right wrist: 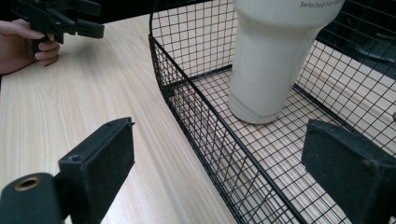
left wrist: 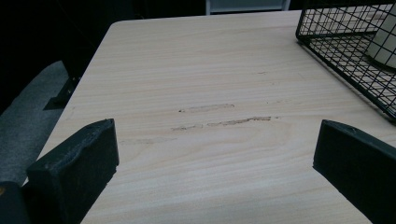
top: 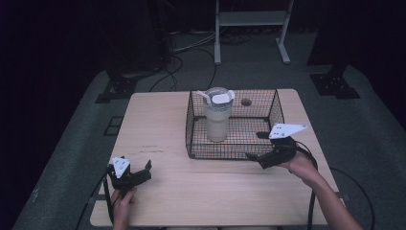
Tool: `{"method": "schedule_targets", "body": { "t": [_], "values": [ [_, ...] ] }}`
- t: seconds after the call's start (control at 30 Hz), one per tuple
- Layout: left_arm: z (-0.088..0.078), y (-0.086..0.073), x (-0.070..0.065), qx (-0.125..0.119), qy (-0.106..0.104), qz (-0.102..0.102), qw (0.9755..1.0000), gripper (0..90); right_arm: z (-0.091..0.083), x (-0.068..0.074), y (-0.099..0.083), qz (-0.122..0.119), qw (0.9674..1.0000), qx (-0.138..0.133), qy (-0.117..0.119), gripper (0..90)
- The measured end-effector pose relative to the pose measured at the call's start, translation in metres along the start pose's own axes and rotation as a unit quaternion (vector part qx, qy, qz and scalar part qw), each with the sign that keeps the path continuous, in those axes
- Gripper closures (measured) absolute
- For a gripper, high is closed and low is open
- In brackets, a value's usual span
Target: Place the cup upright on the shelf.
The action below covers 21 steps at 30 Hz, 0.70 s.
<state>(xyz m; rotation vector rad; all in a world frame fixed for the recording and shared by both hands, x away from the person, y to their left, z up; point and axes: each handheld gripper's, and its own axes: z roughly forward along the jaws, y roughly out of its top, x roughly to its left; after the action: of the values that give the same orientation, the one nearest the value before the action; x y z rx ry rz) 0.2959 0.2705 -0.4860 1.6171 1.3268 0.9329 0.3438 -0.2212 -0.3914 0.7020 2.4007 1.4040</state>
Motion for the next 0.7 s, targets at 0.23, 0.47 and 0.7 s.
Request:
{"method": "schedule_targets", "body": {
  "t": [0.23,0.47,0.7],
  "values": [
    [0.0,0.0,0.0,-0.001,0.0,0.001,1.0,0.0,-0.007,0.003,-0.01,0.005,0.9999,-0.014,-0.001,8.7],
    [0.0,0.0,0.0,-0.001,0.0,0.0,1.0,0.0,-0.014,0.006,-0.025,0.01,0.9998,-0.018,0.0,8.7],
    [0.0,0.0,0.0,-0.001,0.001,0.0,1.0,0.0,-0.023,0.009,-0.035,0.013,0.9998,-0.018,-0.004,8.7]
  ]
}}
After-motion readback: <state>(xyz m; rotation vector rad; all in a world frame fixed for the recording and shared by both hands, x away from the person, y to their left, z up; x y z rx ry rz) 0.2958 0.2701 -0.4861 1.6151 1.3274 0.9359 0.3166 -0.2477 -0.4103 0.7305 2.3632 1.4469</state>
